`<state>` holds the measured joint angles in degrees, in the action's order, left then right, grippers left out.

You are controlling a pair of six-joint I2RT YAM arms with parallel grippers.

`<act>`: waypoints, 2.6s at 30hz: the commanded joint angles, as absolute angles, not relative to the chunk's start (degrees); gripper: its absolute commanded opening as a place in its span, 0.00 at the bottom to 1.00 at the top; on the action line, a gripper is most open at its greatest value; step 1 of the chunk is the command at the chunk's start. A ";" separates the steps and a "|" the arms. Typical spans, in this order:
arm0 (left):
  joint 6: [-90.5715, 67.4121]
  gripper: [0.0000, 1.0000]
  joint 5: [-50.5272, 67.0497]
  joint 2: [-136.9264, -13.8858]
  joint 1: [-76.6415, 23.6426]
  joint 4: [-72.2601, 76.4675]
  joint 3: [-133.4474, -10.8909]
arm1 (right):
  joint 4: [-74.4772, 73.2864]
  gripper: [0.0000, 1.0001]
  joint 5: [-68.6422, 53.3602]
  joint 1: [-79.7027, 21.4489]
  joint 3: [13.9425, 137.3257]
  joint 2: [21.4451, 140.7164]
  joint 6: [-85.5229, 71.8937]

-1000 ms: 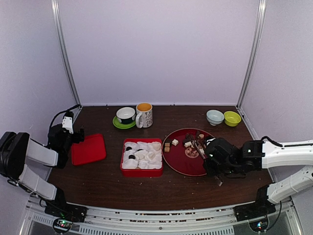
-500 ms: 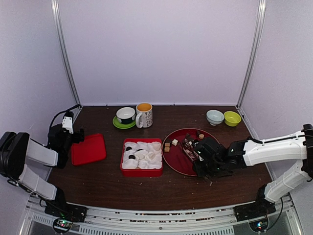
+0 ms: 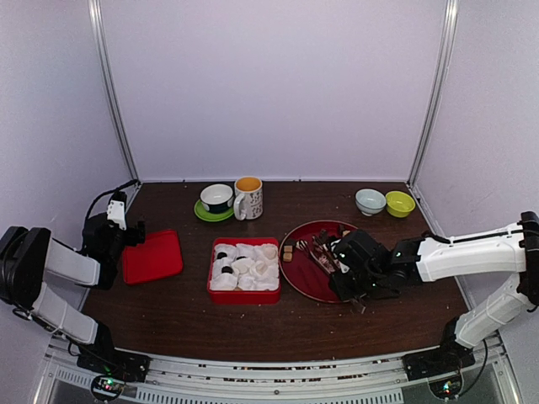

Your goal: Pack the chocolate

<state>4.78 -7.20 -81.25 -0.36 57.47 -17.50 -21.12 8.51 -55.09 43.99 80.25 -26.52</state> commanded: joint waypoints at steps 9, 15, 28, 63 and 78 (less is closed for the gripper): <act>4.57 0.98 -6.50 -81.51 0.00 61.11 -17.26 | -19.70 0.73 12.37 -53.68 43.47 76.52 -24.64; 4.57 0.98 -6.48 -81.55 0.00 61.19 -17.28 | -20.42 0.78 16.49 -53.36 46.11 71.75 -19.31; 4.57 0.98 -6.46 -81.56 0.00 61.09 -17.35 | -4.34 0.77 21.64 -46.88 40.38 60.64 -8.89; -42.59 0.56 -11.79 -57.23 -0.51 -29.76 -33.06 | 19.00 0.74 21.49 -45.54 25.21 57.74 -6.32; -43.34 0.48 -10.50 -76.72 0.59 -36.54 -41.13 | 18.57 0.74 22.07 -45.55 24.51 56.16 -6.32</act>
<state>-42.98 -11.33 -74.35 -0.01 -36.05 -39.27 17.87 20.88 -45.60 24.62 56.75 -6.79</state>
